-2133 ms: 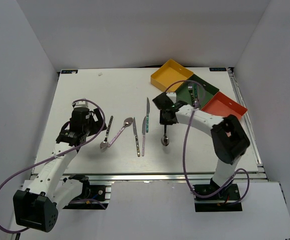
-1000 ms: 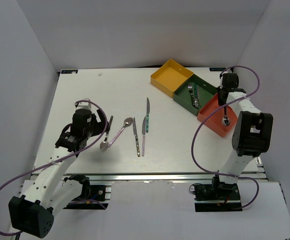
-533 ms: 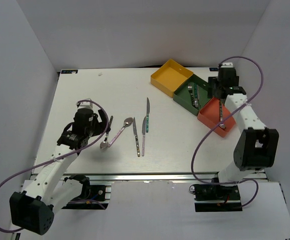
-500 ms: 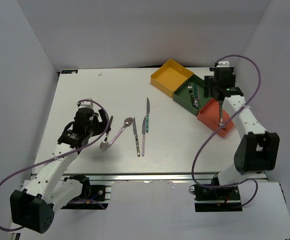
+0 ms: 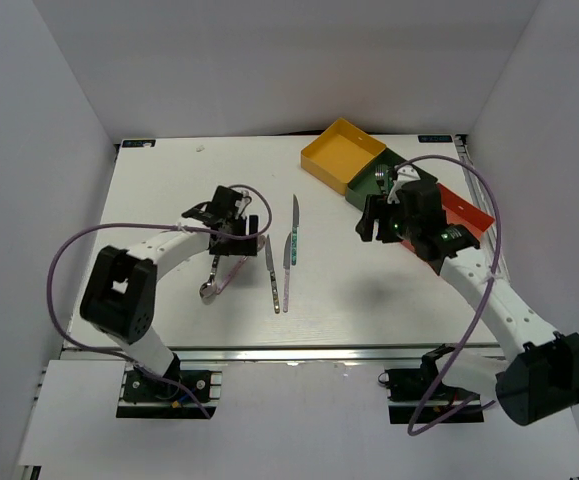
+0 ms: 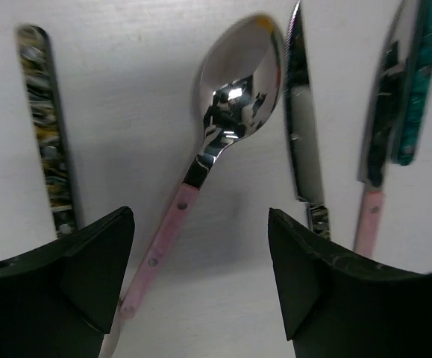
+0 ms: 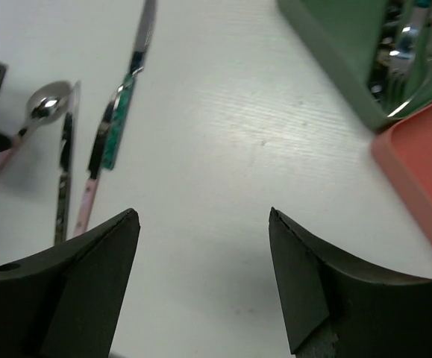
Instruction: Sort the eating utensils into containers
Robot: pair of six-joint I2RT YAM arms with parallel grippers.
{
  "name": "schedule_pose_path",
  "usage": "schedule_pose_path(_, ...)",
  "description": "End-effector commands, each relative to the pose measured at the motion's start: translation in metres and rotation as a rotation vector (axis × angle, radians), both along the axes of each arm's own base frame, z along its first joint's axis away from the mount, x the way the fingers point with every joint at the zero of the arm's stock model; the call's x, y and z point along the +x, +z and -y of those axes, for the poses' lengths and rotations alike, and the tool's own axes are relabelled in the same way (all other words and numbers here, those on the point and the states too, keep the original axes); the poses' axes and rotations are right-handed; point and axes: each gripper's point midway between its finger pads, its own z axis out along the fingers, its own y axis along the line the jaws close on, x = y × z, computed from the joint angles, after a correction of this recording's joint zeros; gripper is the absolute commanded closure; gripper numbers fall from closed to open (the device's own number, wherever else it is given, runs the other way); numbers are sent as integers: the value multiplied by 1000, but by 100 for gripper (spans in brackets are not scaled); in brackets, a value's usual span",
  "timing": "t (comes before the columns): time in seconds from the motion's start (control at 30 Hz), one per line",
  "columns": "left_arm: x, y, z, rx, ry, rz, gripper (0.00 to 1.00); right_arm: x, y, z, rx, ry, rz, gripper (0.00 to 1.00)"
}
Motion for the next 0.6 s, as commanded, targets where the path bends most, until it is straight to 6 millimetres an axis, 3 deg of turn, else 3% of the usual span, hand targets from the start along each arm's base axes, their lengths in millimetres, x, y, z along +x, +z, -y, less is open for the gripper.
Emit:
schedule_pose_path(0.0, -6, -17, 18, -24, -62, -60, 19, -19, 30, -18, 98, 82, 50, 26)
schedule_pose_path(0.07, -8, -25, 28, -17, -72, -56, 22, -28, 32, -16, 87, 100, 53, 26)
schedule_pose_path(0.17, -10, -42, 25, 30, -35, -75, 30, -38, 36, -18, 93, 140, 68, 26)
schedule_pose_path(0.2, -10, -46, 24, 41, -28, -76, 38, -41, 35, -18, 98, 146, 66, 26)
schedule_pose_path(0.3, -15, -57, 18, 85, -8, -88, 42, -47, 38, -20, 114, 168, 75, 26)
schedule_pose_path(0.33, -16, -59, 17, 91, -4, -89, 51, -50, 35, -20, 118, 171, 74, 26)
schedule_pose_path(0.5, -22, -56, 11, 130, 5, -74, 61, -52, 32, -22, 147, 166, 67, 25)
schedule_pose_path(0.57, -22, -52, 8, 136, 15, -55, 76, -55, 30, -24, 163, 170, 62, 25)
